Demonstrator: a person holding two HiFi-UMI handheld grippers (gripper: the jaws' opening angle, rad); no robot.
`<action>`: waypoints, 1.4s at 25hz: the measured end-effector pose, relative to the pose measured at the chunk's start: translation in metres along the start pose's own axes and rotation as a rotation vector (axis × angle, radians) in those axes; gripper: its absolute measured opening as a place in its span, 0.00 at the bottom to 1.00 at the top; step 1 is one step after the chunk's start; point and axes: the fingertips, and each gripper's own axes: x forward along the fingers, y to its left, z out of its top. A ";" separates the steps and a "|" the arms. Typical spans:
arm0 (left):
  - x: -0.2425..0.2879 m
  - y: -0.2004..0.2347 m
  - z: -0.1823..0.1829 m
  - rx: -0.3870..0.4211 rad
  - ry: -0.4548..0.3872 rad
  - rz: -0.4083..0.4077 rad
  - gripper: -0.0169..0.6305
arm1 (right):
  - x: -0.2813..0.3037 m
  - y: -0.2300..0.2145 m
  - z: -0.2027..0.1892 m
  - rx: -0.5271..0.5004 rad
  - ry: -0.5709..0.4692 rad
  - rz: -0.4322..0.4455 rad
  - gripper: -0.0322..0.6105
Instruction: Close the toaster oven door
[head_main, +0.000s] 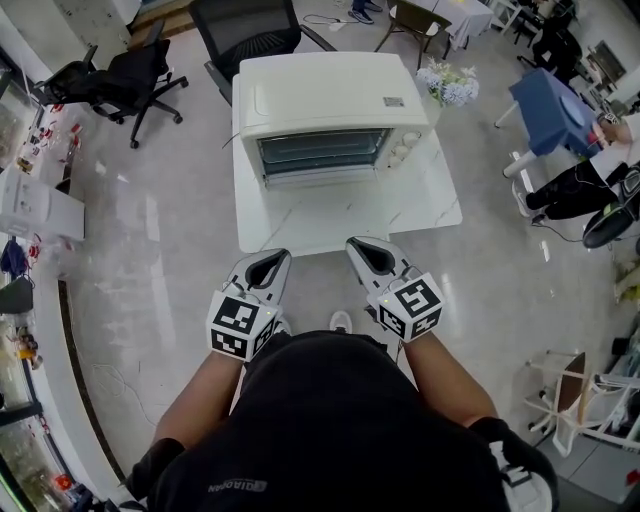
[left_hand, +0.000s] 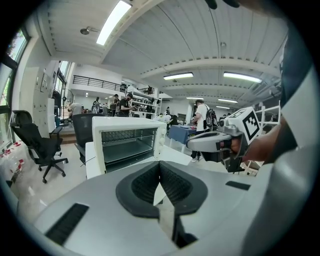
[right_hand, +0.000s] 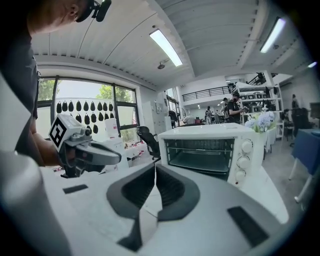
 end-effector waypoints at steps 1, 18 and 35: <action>0.001 -0.001 0.001 0.000 -0.001 0.002 0.03 | 0.000 -0.001 0.000 -0.003 0.001 0.002 0.05; 0.005 -0.006 -0.001 -0.029 0.010 0.001 0.03 | -0.010 -0.009 0.000 0.018 -0.037 -0.021 0.17; 0.003 -0.012 -0.004 -0.020 0.017 -0.015 0.03 | -0.010 -0.007 -0.005 0.047 -0.036 -0.016 0.36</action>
